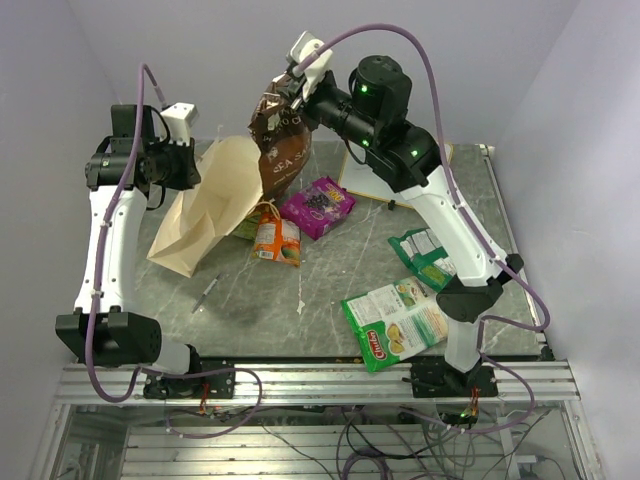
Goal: Place the snacks into the paper bag
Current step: Place the snack in the paper bag.
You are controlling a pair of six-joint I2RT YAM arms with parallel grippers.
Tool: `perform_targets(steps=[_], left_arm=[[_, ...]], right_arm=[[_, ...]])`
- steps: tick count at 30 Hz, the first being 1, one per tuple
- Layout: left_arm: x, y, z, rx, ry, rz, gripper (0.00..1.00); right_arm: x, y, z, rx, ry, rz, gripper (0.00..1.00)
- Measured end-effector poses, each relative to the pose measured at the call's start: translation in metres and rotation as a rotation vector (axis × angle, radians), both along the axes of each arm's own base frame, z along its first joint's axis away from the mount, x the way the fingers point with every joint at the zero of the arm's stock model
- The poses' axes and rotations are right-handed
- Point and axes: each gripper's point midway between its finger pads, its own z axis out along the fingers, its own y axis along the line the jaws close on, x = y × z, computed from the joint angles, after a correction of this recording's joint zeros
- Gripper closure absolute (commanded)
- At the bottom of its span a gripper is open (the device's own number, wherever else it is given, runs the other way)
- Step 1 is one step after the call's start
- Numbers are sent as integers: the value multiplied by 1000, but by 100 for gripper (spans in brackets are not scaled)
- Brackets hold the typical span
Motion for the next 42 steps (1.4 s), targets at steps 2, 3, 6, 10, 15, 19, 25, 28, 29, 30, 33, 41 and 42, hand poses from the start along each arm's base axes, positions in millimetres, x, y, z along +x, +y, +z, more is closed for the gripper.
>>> perform_targets(steps=[2, 3, 6, 10, 15, 19, 25, 28, 29, 30, 33, 41, 42], left_arm=[[-1, -1, 0, -2, 1, -4, 93], [-1, -2, -1, -3, 2, -6, 93], [-1, -3, -2, -4, 4, -9, 93], [-2, -4, -3, -6, 6, -14, 93], [-4, -7, -3, -11, 4, -22, 93], [-7, -9, -5, -13, 6, -28, 93], [-8, -9, -7, -17, 9, -28, 93], [-8, -10, -7, -20, 10, -27, 93], [-8, -10, -7, -22, 10, -25, 93], [-8, -10, -7, -23, 11, -25, 93], [-8, -10, -6, -24, 11, -24, 93], [-8, -10, -7, -30, 15, -15, 93], [-8, -10, -6, -30, 16, -12, 93]], right_arm=[[3, -1, -2, -12, -10, -15, 100], [3, -2, -2, -12, -9, -19, 100], [2, -1, -1, -1, -1, -14, 100], [-1, 0, 6, 22, -2, -2, 100], [-4, 0, 24, 68, -38, -7, 100], [-7, 7, 36, 107, -65, -1, 100], [-14, 26, 28, 128, -26, 50, 100], [-18, 39, 20, 128, 1, 81, 100], [-20, 43, 18, 128, 9, 90, 100], [-22, 48, 15, 127, 18, 101, 100], [-25, 59, 6, 125, 47, 128, 100], [-26, 74, -12, 134, 128, 161, 100], [-26, 74, -14, 136, 136, 162, 100]])
